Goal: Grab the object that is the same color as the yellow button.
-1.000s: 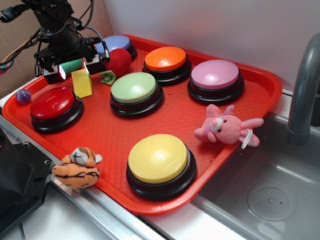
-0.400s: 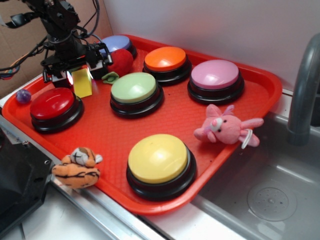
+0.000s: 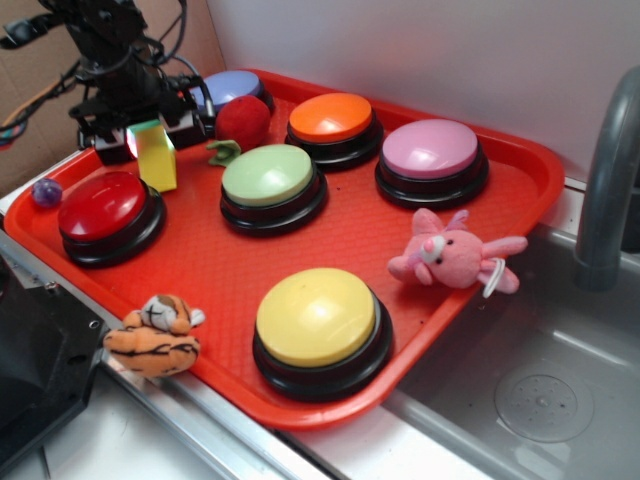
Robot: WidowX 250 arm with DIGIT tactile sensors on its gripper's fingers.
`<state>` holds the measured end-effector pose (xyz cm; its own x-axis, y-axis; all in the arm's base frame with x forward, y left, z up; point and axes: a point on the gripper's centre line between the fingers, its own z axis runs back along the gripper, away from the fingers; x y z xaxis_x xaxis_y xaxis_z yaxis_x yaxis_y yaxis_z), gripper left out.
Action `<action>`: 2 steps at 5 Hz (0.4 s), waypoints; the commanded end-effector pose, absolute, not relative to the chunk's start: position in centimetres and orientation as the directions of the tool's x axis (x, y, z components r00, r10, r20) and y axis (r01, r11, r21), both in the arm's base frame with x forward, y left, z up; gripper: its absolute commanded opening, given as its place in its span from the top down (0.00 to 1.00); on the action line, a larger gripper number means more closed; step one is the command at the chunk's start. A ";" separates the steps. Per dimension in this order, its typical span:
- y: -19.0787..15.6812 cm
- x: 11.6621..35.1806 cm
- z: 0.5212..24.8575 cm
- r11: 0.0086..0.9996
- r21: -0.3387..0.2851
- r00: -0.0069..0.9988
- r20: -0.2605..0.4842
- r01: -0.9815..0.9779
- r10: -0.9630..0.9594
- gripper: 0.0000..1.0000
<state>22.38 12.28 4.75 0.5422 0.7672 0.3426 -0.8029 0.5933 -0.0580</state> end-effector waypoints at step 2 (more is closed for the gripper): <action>5.7 21.1 14.1 0.881 -0.082 0.841 0.267 -0.466 0.470 1.00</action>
<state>21.11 4.61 12.35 0.8473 0.4844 0.2178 -0.4795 0.8740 -0.0787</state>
